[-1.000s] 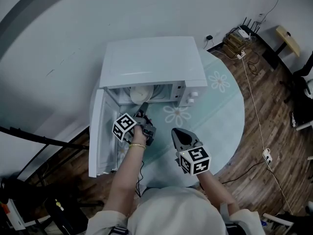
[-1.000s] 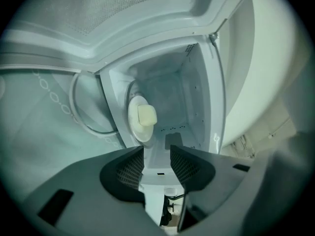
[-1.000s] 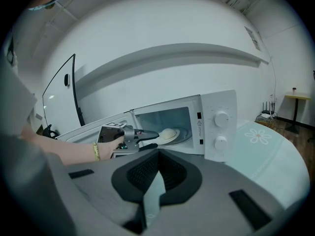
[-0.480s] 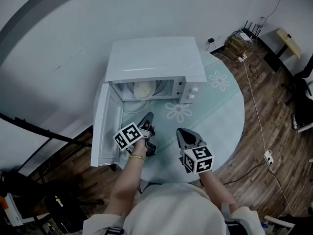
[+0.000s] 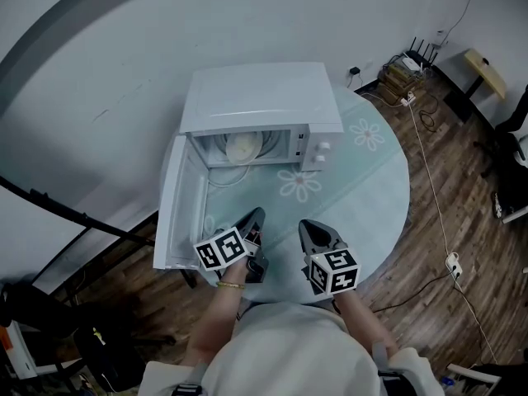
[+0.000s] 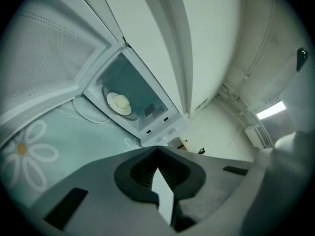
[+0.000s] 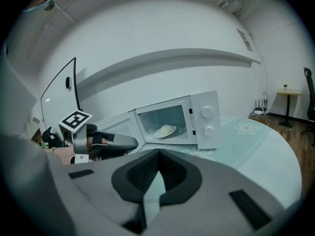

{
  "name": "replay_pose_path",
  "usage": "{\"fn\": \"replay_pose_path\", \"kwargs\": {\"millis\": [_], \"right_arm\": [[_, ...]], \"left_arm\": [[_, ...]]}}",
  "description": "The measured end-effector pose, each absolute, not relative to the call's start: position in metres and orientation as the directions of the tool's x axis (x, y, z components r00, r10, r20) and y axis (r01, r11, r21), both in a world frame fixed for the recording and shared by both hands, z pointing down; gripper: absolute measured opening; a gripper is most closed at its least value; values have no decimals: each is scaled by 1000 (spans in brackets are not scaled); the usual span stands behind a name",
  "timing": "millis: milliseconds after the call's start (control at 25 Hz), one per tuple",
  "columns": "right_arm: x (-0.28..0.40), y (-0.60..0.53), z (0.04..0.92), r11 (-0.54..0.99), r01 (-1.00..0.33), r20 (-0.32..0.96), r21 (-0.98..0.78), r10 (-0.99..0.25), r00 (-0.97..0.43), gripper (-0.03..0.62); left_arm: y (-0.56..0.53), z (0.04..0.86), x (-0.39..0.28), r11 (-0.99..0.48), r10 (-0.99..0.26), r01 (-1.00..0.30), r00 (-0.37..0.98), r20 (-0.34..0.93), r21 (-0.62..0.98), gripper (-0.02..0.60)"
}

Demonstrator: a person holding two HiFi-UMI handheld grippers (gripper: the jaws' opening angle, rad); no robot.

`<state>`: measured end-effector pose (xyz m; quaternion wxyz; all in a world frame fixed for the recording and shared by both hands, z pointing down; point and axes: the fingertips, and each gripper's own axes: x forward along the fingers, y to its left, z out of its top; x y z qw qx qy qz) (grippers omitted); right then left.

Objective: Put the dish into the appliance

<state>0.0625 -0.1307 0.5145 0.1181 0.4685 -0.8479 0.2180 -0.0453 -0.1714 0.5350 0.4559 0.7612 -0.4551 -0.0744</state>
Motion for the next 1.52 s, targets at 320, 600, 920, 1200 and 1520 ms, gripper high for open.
{"fn": "replay_pose_path", "kwargs": {"millis": [320, 600, 920, 1200, 1520], "right_arm": [[65, -112, 517, 461, -843, 407, -279, -738, -538, 5], [64, -97, 520, 474, -835, 410, -280, -727, -551, 5], [59, -96, 519, 484, -831, 410, -273, -723, -556, 5], [56, -96, 517, 491, -832, 408, -260, -725, -555, 5], [54, -94, 516, 489, -833, 409, -257, -726, -553, 5]], "left_arm": [[-135, 540, -41, -193, -729, -677, 583, 358, 710, 12], [-114, 547, -43, -181, -725, -675, 583, 367, 715, 12], [-108, 547, -47, -180, -720, -682, 582, 378, 708, 12], [-112, 545, -43, -188, -708, -664, 602, 369, 724, 12], [-113, 544, -43, -195, -703, -666, 607, 370, 720, 12]]}}
